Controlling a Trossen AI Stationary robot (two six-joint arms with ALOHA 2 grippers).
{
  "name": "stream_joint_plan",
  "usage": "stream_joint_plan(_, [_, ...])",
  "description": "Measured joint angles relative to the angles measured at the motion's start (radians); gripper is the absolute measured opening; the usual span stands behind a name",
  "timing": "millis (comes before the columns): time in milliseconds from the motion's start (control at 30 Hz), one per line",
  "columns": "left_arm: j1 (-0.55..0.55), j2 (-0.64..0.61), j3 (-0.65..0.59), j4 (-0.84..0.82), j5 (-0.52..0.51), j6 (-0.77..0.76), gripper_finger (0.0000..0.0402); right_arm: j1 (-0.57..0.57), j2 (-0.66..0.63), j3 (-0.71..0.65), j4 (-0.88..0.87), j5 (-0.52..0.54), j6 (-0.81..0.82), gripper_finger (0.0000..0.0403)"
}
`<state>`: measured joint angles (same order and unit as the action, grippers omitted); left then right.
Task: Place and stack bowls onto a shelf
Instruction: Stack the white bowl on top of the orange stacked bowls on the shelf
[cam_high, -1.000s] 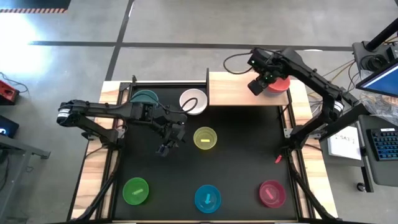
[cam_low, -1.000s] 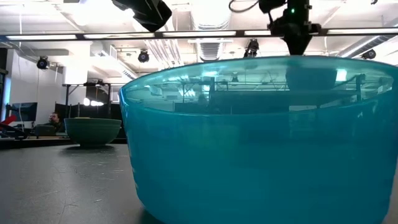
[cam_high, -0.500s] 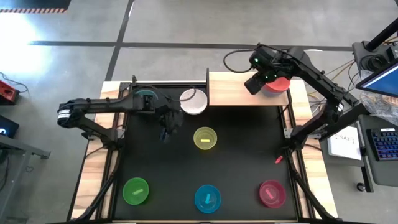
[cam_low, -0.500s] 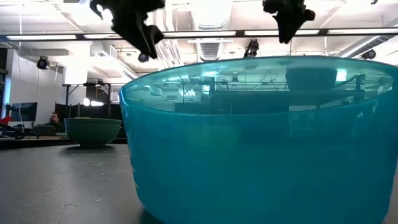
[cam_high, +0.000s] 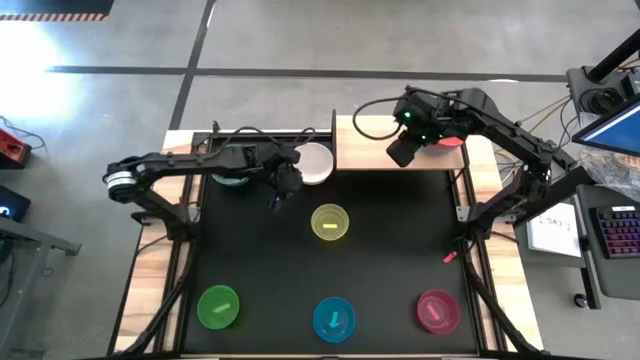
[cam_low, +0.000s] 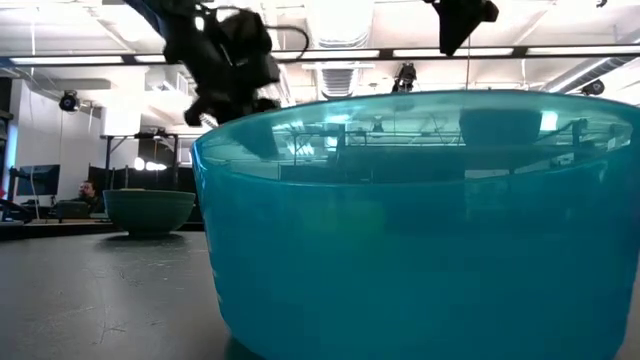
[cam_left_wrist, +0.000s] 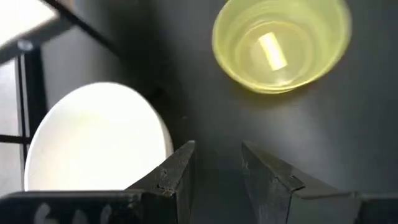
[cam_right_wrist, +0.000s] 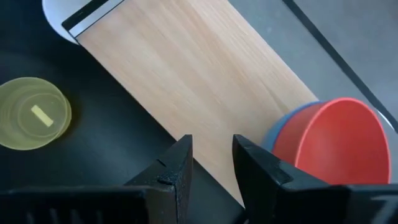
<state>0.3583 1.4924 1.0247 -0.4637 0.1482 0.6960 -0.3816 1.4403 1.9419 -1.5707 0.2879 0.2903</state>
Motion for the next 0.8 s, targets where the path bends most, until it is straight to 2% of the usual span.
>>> stream_joint_plan(267, [0.085,0.121,-0.01,0.118,-0.008,-0.001,0.0111,0.011,0.0,-0.001,0.0,0.0,0.014,0.0103])
stream_joint_plan(467, [0.11,0.193,-0.01,0.134,-0.012,-0.002,0.0111,0.011,0.0,-0.001,0.0,0.0,0.024,0.0098])
stream_joint_plan(633, [0.11,0.231,-0.01,0.143,-0.096,-0.007,0.0111,0.011,0.0,-0.001,0.0,0.0,0.023,0.0098])
stream_joint_plan(800, [0.112,0.23,-0.01,0.144,-0.105,-0.033,0.008,0.011,0.0,-0.001,0.0,0.001,0.023,0.0098])
